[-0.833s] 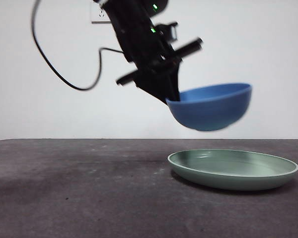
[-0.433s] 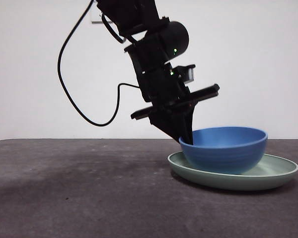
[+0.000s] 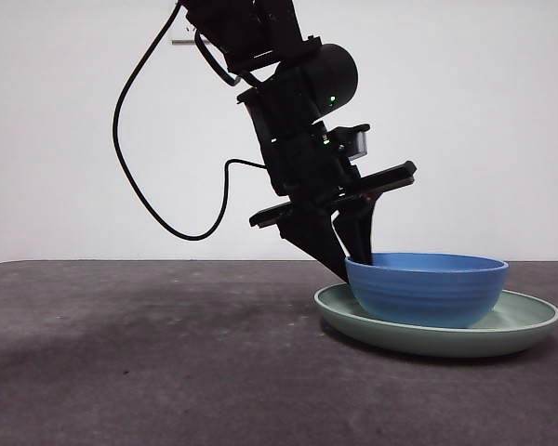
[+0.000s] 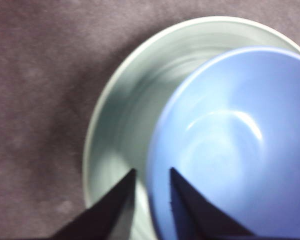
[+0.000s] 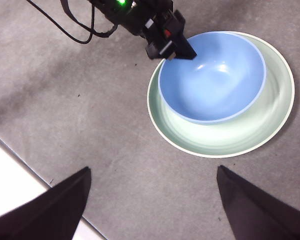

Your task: Pick up the blue bowl, put it on the green plate, put it on desk

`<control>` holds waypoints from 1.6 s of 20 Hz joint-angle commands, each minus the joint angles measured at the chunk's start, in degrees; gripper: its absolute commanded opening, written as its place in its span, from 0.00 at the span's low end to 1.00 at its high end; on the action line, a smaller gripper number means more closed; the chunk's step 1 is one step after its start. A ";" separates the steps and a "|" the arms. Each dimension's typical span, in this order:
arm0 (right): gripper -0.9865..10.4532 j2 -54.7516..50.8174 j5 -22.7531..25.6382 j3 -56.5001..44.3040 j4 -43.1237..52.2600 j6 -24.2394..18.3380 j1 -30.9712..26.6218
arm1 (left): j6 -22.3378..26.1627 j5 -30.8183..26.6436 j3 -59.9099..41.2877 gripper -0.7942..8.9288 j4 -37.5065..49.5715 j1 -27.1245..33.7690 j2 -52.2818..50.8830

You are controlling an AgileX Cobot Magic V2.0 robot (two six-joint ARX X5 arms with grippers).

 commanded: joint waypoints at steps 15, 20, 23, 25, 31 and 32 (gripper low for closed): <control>0.44 0.37 0.37 0.79 0.24 0.52 0.20 | 1.79 0.15 2.89 0.32 -5.60 1.79 -17.77; 0.44 0.37 0.37 0.79 0.24 0.52 0.20 | 3.56 0.13 1.03 0.32 -9.60 4.31 -30.14; 0.44 0.37 0.37 0.79 0.22 0.52 0.20 | 3.96 0.13 -5.42 0.32 -9.55 6.62 -38.03; 0.44 0.37 0.37 0.79 0.24 0.52 0.20 | 4.94 0.15 -12.04 0.32 -9.27 8.11 -43.63; 0.44 0.37 0.37 0.79 0.22 0.52 0.20 | 5.90 9.33 -34.99 0.32 -1.68 9.16 -59.91; 0.44 0.37 0.37 0.79 0.20 0.52 0.20 | 5.90 10.75 -38.58 0.31 -0.17 9.16 -62.05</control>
